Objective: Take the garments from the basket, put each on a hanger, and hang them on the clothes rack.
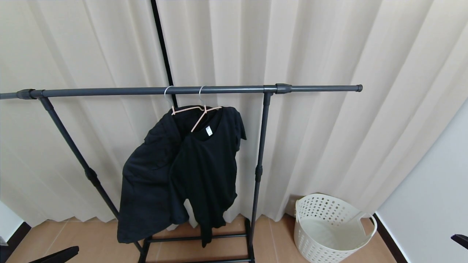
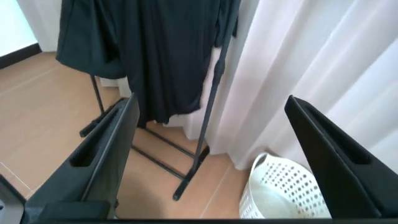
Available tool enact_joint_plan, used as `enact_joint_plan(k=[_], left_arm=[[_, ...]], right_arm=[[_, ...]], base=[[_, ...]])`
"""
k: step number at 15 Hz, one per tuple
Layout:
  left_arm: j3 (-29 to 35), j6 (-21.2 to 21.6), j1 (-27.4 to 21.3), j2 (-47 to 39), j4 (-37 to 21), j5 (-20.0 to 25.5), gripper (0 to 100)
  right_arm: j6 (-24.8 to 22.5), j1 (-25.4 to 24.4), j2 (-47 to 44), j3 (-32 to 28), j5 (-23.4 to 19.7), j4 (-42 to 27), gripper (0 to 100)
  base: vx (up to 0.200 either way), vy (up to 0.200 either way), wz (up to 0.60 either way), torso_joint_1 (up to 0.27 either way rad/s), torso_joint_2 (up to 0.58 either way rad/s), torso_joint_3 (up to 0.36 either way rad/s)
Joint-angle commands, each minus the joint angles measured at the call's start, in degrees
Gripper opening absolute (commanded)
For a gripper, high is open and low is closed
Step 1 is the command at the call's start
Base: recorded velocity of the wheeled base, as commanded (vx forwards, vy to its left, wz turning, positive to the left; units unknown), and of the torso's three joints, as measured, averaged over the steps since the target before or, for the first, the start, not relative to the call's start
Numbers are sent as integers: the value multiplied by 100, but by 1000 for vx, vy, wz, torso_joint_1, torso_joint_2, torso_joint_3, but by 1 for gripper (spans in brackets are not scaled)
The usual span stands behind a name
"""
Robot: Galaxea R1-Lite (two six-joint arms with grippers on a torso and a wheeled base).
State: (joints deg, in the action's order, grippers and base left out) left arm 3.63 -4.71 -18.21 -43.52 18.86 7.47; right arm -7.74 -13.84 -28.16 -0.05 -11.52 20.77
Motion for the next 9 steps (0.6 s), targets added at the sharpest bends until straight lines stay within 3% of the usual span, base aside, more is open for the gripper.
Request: enact_joint_plan(k=[1,9], left_arm=[[-126,-13,11,-34,21,-9,100],[-337,-215,160,-78,21,0,100]], right_arm=[[36,4,636,5,80,-267,100],[89,-5,847,5,97,-1154,100]], base=[[0,0,0,0,0,0],[0,0,0,0,0,0]])
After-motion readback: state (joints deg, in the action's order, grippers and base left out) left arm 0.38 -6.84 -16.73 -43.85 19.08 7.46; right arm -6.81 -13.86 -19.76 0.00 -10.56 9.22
